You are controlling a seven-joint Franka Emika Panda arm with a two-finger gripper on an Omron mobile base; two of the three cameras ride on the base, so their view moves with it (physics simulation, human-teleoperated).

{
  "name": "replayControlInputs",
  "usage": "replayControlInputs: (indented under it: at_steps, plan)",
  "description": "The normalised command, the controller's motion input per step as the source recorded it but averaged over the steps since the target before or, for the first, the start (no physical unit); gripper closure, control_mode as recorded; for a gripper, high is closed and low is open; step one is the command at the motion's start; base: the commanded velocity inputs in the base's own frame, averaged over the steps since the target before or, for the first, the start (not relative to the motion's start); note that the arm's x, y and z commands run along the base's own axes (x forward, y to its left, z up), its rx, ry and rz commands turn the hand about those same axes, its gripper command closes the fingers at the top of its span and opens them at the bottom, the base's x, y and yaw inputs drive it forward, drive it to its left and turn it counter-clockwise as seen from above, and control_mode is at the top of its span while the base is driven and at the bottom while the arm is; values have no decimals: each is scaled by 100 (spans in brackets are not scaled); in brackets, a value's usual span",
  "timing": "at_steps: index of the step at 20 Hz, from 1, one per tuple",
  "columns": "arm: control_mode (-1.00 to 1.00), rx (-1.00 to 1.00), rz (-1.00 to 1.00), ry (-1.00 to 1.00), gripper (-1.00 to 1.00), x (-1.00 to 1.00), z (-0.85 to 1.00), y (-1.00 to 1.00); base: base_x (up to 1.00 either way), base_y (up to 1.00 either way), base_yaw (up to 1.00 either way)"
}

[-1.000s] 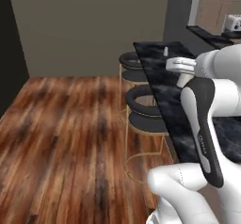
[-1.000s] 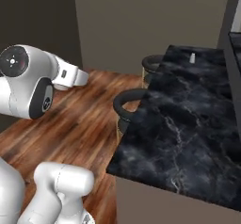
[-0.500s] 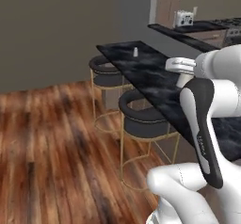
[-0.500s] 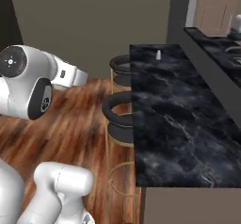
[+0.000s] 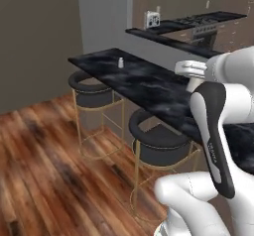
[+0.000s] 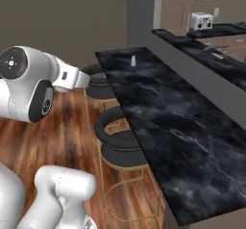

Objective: The dining table condiment station is running low on shaker. Refill the condiment station by opening the cabinet and taking the shaker from the cabinet and placing it on the dining table.

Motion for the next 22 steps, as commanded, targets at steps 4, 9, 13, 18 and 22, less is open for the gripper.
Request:
replayControlInputs:
  at_steps: [4, 9, 13, 18, 22]
  plan:
    - [100, 0, 0, 0, 100, 0, 0, 0, 64, 89, -48]
    - [100, 0, 0, 0, 100, 0, 0, 0, 63, 90, -48]
    - [100, 0, 0, 0, 100, 0, 0, 0, 60, 91, -49]
    - [100, 0, 0, 0, 100, 0, 0, 0, 58, 94, -49]
    - [100, 0, 0, 0, 100, 0, 0, 0, 52, 96, -48]
